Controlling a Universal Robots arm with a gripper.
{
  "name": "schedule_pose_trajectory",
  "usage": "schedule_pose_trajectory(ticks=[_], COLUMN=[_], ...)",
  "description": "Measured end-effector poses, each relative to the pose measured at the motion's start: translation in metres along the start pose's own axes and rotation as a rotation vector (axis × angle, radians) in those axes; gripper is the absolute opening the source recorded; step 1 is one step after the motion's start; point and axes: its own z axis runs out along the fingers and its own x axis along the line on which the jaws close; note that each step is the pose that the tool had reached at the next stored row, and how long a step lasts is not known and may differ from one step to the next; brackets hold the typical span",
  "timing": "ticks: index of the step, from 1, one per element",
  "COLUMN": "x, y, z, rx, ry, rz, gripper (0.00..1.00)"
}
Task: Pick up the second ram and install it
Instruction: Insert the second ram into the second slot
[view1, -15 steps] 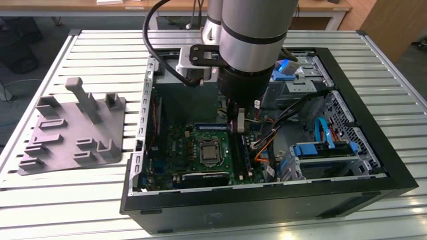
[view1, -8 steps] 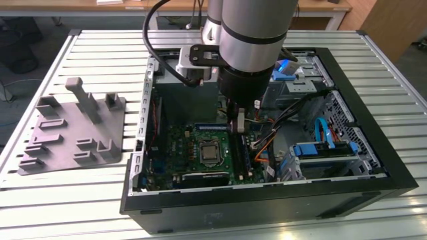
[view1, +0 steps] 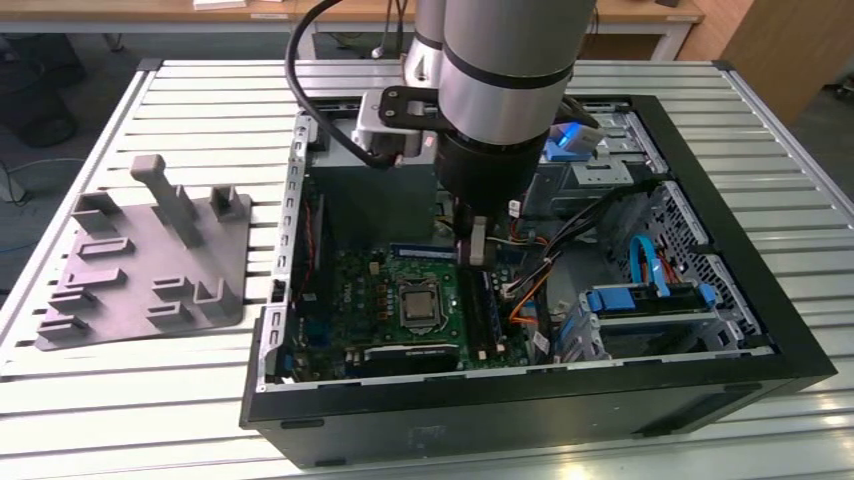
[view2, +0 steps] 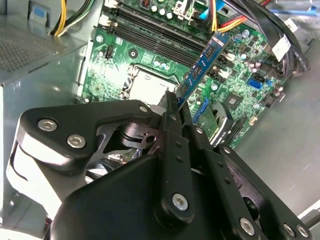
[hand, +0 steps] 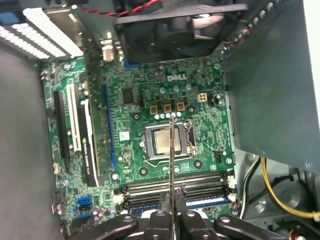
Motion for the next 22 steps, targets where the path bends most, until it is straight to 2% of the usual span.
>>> schedule_pose_trajectory(ticks=[12, 22], x=[0.0000, 0.0000], y=[0.0000, 0.0000], z=[0.0004, 0.0007], rx=[0.0067, 0.0108], ry=[-0.0017, -0.0024], rz=[0.169, 0.272], gripper=[0.14, 0.14])
